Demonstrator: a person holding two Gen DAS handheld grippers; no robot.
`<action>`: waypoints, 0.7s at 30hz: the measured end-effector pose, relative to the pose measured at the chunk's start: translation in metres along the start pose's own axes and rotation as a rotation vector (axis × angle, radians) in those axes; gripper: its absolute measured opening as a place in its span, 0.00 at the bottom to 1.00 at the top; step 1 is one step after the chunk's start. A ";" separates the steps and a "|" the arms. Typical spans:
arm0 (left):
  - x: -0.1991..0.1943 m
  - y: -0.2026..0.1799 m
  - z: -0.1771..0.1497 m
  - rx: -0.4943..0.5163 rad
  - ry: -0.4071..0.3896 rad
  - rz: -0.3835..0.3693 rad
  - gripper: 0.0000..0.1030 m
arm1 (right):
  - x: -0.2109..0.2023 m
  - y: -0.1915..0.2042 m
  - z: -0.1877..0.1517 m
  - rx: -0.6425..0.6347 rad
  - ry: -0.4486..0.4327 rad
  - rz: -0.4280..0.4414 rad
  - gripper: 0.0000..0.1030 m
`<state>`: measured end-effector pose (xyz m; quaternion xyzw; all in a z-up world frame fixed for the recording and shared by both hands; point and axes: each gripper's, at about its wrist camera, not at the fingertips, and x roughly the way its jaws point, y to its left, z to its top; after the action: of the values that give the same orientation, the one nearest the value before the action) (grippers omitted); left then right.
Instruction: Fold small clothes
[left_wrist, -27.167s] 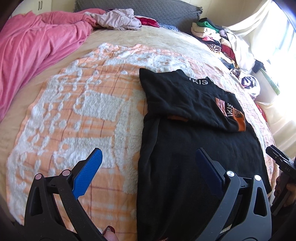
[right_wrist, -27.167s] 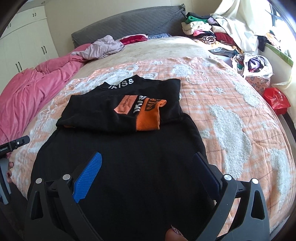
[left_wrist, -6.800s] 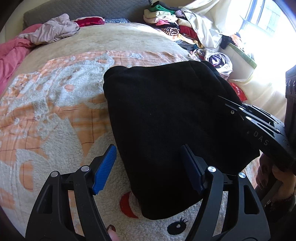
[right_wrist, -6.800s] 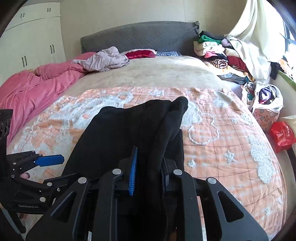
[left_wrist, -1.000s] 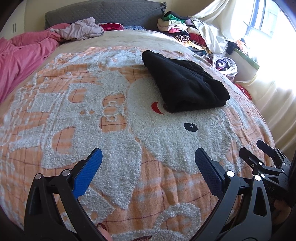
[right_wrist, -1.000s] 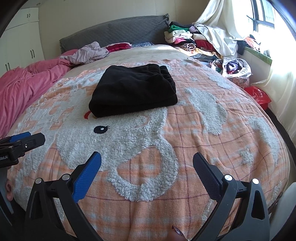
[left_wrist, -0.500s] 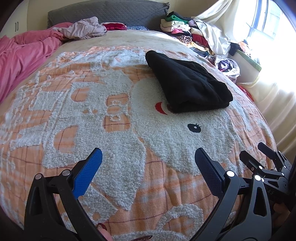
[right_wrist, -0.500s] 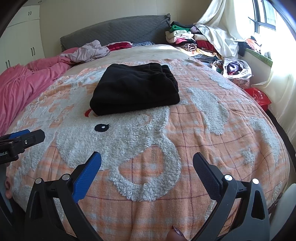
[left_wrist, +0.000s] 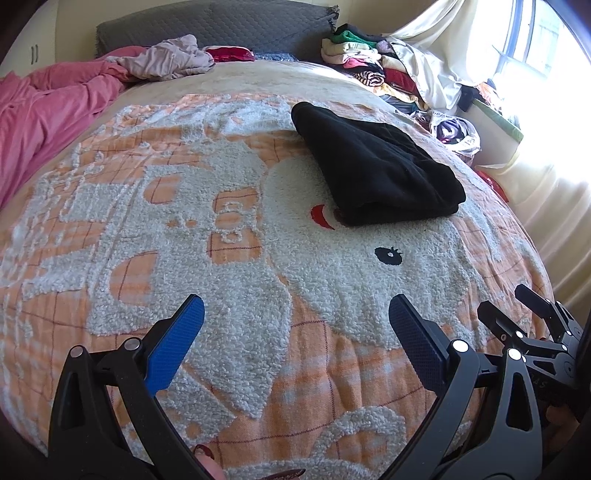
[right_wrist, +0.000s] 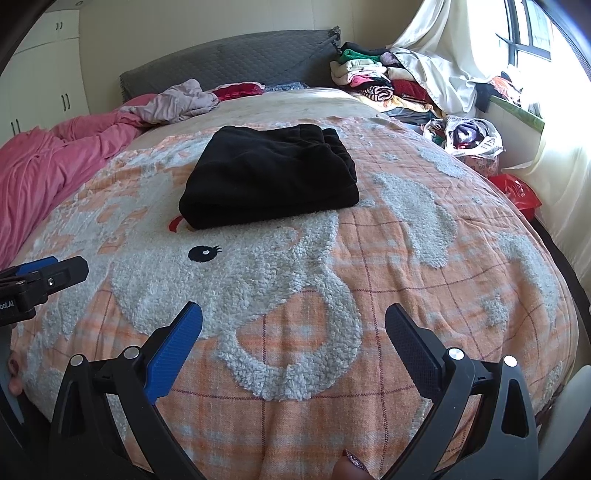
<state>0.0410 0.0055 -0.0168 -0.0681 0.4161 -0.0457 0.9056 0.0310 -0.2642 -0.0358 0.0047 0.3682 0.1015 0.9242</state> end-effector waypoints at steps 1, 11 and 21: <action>0.000 0.000 0.000 0.000 0.001 0.003 0.91 | 0.000 0.000 0.000 -0.001 0.001 0.000 0.96; 0.001 0.001 0.001 -0.001 0.006 0.012 0.91 | 0.000 0.000 0.000 0.000 0.002 0.000 0.96; -0.001 -0.001 0.002 0.002 0.005 0.011 0.91 | 0.002 0.000 -0.002 0.001 0.007 0.004 0.96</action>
<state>0.0417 0.0047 -0.0146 -0.0650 0.4186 -0.0414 0.9049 0.0314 -0.2641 -0.0386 0.0057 0.3716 0.1031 0.9226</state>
